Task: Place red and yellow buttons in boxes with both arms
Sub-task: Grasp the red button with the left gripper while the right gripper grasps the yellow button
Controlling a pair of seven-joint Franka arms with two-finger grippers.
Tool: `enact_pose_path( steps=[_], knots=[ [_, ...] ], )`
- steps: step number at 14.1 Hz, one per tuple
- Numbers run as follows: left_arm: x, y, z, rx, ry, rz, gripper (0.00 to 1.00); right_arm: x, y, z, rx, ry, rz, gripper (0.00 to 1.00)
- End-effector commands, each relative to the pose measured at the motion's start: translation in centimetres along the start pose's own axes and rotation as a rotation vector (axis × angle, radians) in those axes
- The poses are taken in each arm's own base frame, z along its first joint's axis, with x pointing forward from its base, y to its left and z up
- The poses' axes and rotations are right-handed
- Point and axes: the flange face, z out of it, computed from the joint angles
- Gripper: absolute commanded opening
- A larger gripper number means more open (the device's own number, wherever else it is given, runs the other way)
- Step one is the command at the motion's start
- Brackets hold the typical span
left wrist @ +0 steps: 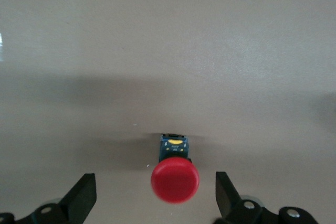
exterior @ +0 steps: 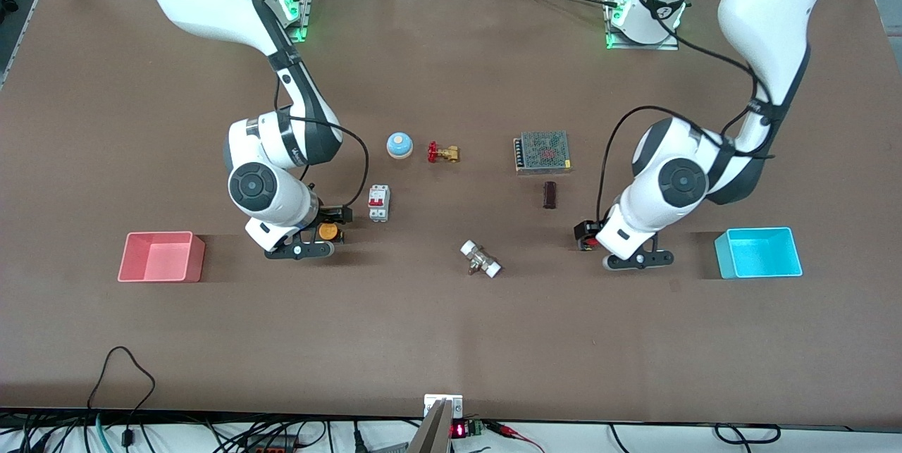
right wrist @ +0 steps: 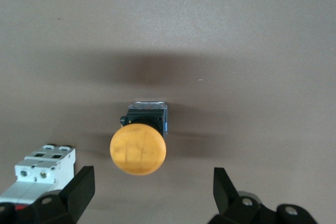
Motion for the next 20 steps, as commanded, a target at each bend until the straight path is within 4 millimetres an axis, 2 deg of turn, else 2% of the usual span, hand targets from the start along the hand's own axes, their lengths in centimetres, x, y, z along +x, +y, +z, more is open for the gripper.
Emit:
enact_pose_path(
  steps=[1,3,8,11,13,15,16,17,18,20],
  knots=[
    [-0.8,0.7,0.9,0.010,0.021,-0.004,1.00,1.0,-0.5,0.7,0.005,0.028,0.008,1.00],
    [-0.9,1.0,0.9,0.009,0.019,-0.014,0.98,1.8,-0.7,1.3,0.006,0.038,0.006,1.00],
    [-0.8,0.8,0.7,0.011,0.018,-0.021,0.61,2.5,-0.3,2.5,0.003,0.033,0.008,1.00],
    [-0.6,0.5,0.5,0.010,0.022,-0.026,0.48,2.4,-0.7,2.7,0.003,0.031,0.011,1.00],
    [-0.4,0.2,0.0,0.011,0.028,-0.031,0.38,2.4,-0.7,2.7,0.005,0.031,0.011,0.87],
    [0.2,-0.6,-1.0,0.009,0.044,-0.036,0.36,2.3,-0.8,2.7,0.005,0.029,0.011,0.87],
    [0.6,-1.3,-1.5,0.008,0.050,-0.044,0.34,2.3,-0.8,2.7,0.005,0.029,0.011,0.84],
    [1.1,-1.9,-2.3,0.006,0.064,-0.054,0.34,2.3,-0.8,2.7,0.005,0.029,0.011,0.77],
    [1.6,-3.2,-2.8,0.013,0.063,-0.050,0.34,2.3,-0.8,2.7,0.005,0.029,0.012,0.76],
    [2.4,-6.1,-4.1,0.036,0.039,-0.002,0.34,2.3,-0.8,2.7,0.006,0.029,0.010,0.60]
  ],
)
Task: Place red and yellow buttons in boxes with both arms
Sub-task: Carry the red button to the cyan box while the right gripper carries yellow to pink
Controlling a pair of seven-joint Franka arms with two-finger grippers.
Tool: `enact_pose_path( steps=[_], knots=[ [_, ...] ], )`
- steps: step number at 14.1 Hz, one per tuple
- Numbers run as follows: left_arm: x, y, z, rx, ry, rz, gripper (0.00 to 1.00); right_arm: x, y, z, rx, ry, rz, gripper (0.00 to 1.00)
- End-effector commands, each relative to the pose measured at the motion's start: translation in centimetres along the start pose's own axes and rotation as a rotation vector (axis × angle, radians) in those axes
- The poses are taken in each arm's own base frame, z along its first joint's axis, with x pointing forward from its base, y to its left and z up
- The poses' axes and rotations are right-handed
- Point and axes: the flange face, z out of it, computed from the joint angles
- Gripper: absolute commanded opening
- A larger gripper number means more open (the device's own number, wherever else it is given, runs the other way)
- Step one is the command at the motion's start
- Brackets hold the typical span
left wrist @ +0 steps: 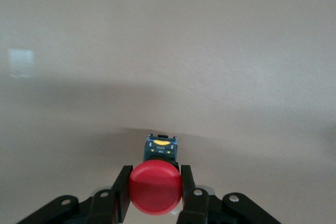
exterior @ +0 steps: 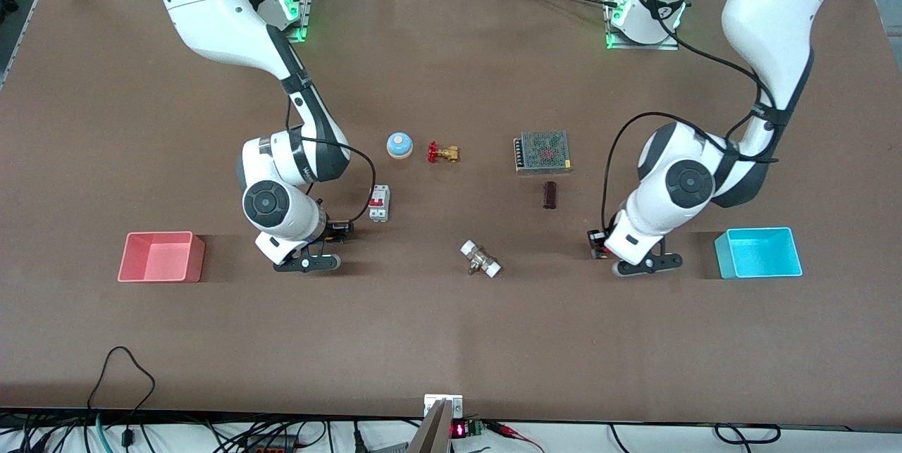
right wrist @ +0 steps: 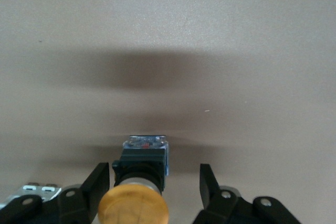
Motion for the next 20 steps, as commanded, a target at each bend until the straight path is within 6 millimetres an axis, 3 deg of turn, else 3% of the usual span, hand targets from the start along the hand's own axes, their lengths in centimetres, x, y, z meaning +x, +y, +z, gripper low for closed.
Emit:
enact_pose_path(
  steps=[1,3,5,8,10,11,12,15,17,20],
  knots=[
    [1.4,-4.1,-3.0,0.048,-0.012,0.048,0.34,0.3,-0.4,-0.1,0.014,0.005,0.008,0.54],
    [2.9,-7.0,-4.7,0.069,-0.043,0.067,0.34,0.3,-0.4,-0.1,0.014,0.005,0.005,0.39],
    [4.5,-10.4,-6.8,0.083,-0.066,0.081,0.34,0.3,-0.4,-0.1,0.014,0.005,0.007,0.32],
    [6.0,-15.1,-8.2,0.080,-0.064,0.094,0.34,0.4,-0.4,-1.0,0.019,0.016,0.006,0.24],
    [6.9,-18.7,-8.9,0.075,-0.053,0.116,0.34,1.4,-0.9,-4.1,0.029,0.064,-0.005,0.23],
    [7.1,-20.1,-8.9,0.073,-0.053,0.135,0.34,1.8,-0.7,-5.3,0.024,0.064,-0.005,0.22],
    [7.3,-22.1,-8.6,0.070,-0.058,0.146,0.34,2.2,0.5,-7.9,0.025,0.064,0.007,0.22],
    [7.4,-26.4,-6.9,0.055,-0.081,0.187,0.34,3.6,7.6,-13.8,-0.015,0.049,0.052,0.22],
    [7.2,-29.1,-5.7,0.044,-0.100,0.201,0.34,4.2,14.4,-15.1,-0.050,0.042,0.034,0.22],
    [7.3,-30.1,-2.9,0.027,-0.108,0.203,0.34,4.2,24.5,-15.2,-0.049,0.030,0.036,0.22]
  ],
)
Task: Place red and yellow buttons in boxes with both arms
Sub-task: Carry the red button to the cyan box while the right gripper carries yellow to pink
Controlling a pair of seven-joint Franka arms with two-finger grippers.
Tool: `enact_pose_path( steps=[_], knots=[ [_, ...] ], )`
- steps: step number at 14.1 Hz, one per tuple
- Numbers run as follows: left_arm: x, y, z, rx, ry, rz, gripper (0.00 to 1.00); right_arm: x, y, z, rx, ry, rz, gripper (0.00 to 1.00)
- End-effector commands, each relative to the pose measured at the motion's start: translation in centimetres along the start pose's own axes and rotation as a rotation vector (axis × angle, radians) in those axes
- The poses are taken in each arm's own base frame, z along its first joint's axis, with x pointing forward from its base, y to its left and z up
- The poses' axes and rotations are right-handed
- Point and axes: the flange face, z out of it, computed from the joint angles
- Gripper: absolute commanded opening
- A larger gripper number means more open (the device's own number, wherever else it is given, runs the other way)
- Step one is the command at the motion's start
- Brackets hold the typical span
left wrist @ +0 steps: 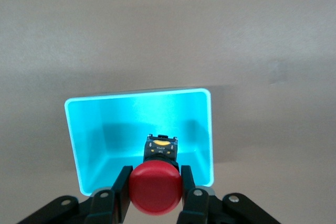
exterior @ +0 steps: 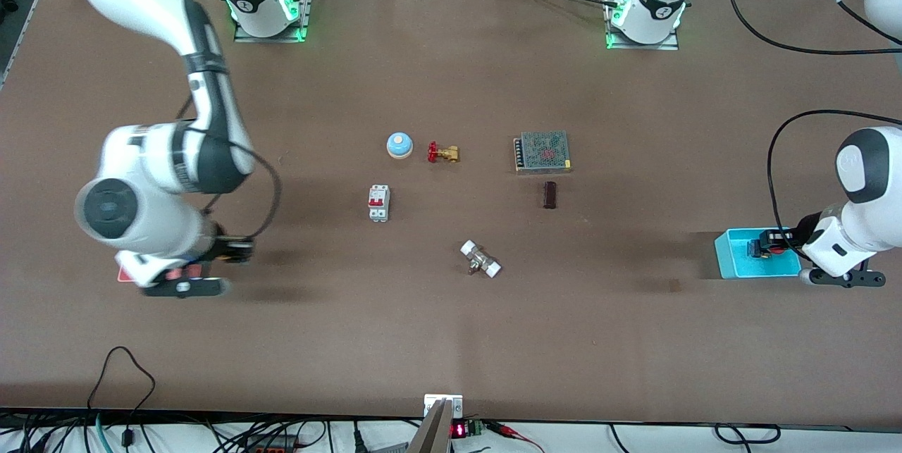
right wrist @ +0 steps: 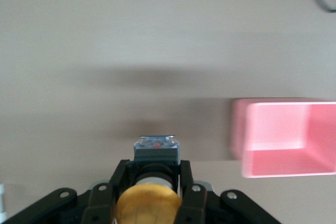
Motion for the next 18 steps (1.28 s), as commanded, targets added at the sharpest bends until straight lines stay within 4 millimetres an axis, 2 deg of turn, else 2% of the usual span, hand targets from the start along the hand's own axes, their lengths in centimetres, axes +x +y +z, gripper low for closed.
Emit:
enact_pose_path(
  steps=[1,3,5,6,8,10,11,13,16,18],
  knots=[
    [0.8,-0.3,2.4,-0.013,0.004,0.025,0.34,-0.2,7.4,1.0,0.028,-0.036,-0.014,0.23],
    [0.9,-0.6,3.7,-0.019,0.008,0.023,0.34,-0.8,11.4,2.2,0.036,-0.075,-0.017,0.23],
    [1.0,-0.4,4.7,-0.024,0.004,0.027,0.42,-1.0,14.3,3.5,0.037,-0.087,-0.009,0.23],
    [1.1,-0.5,5.0,-0.021,0.007,0.028,0.46,-1.1,14.8,5.0,0.035,-0.106,-0.001,0.23],
    [1.2,-0.4,4.7,-0.019,0.018,0.029,0.61,-0.9,15.9,7.5,0.031,-0.121,0.016,0.23],
    [1.4,0.0,3.8,-0.013,0.028,0.021,0.70,-0.6,15.4,8.7,0.050,-0.110,0.024,0.23],
    [1.6,0.1,2.8,-0.008,0.040,0.024,0.70,-0.6,15.4,9.1,0.052,-0.111,0.026,0.23],
    [1.7,0.9,-0.8,0.015,0.076,0.016,0.71,-0.2,15.2,10.1,0.043,-0.098,0.024,0.23],
    [1.2,3.8,-5.5,0.052,0.086,0.018,0.83,-0.1,15.0,12.2,0.035,-0.107,0.028,0.23],
    [0.5,6.0,-8.7,0.078,0.087,0.008,0.87,-0.1,14.7,12.8,0.034,-0.116,0.029,0.23]
  ],
)
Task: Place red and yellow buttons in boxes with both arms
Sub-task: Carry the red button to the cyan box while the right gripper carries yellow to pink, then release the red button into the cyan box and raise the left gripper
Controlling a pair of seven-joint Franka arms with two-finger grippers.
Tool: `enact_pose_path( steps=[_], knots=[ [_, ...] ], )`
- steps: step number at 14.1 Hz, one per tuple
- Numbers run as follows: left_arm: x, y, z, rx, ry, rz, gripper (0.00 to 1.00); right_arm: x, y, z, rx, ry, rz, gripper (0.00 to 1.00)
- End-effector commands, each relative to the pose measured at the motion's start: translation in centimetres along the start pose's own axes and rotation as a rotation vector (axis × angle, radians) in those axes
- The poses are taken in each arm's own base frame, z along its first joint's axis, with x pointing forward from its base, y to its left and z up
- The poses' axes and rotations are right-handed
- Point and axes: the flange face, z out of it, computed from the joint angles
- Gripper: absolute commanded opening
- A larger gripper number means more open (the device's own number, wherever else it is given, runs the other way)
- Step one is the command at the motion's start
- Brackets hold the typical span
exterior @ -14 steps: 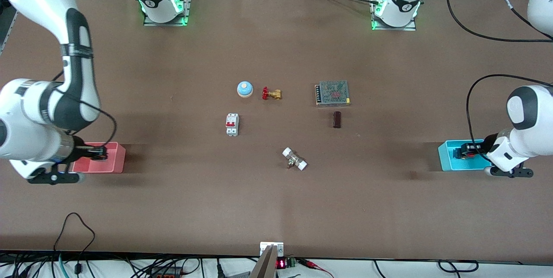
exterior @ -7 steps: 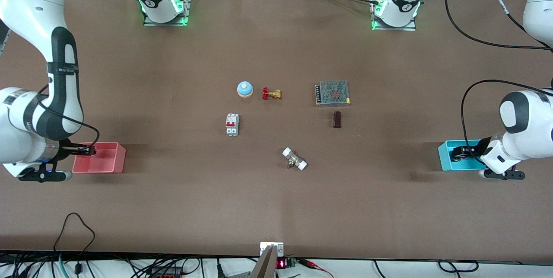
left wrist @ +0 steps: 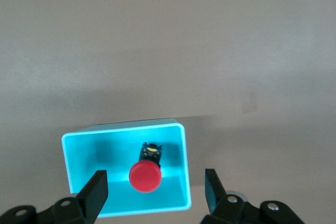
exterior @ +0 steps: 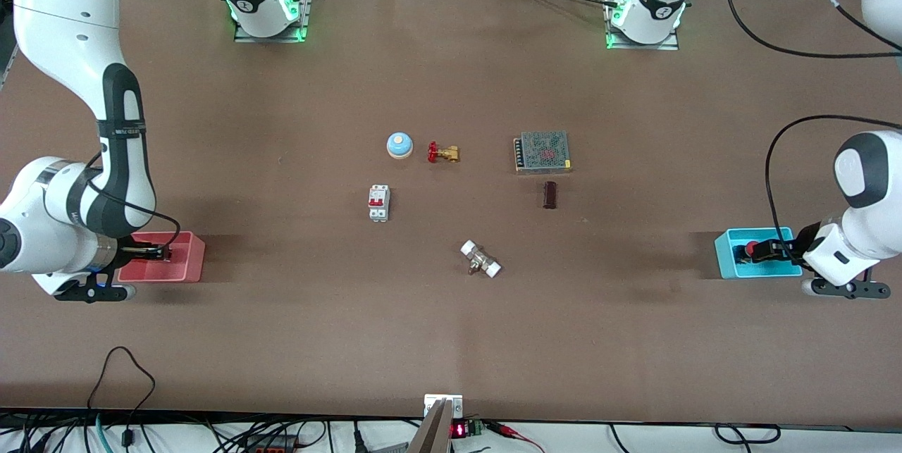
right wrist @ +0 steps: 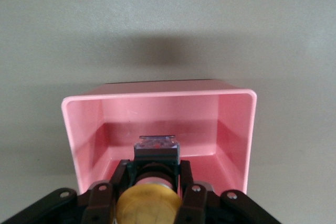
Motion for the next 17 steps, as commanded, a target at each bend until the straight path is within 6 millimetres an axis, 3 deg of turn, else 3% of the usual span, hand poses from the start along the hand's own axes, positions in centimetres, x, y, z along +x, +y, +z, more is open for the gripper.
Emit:
enact_pose_path(
  steps=[1,4,8,12,16,17],
  knots=[
    [-1.4,3.0,-5.9,0.072,-0.016,-0.009,0.90,0.2,-0.2,1.0,0.016,-0.002,0.003,0.23],
    [-3.3,5.7,-12.3,0.098,-0.016,0.008,0.94,0.3,-0.3,1.8,0.014,-0.012,0.003,0.23],
    [-5.9,7.1,-19.5,0.065,0.024,-0.014,0.97,0.4,-0.4,3.9,0.055,-0.027,0.014,0.23],
    [-7.9,9.0,-23.5,0.030,0.043,-0.018,1.00,0.7,-0.3,4.4,0.046,-0.008,0.014,0.23],
    [-9.7,10.7,-26.1,-0.004,0.041,-0.024,1.00,0.7,-0.2,4.9,0.045,-0.014,0.013,0.23],
    [-10.4,10.9,-27.0,0.002,0.041,-0.025,1.00,0.7,-0.2,4.9,0.045,-0.014,0.011,0.30]
  ],
)
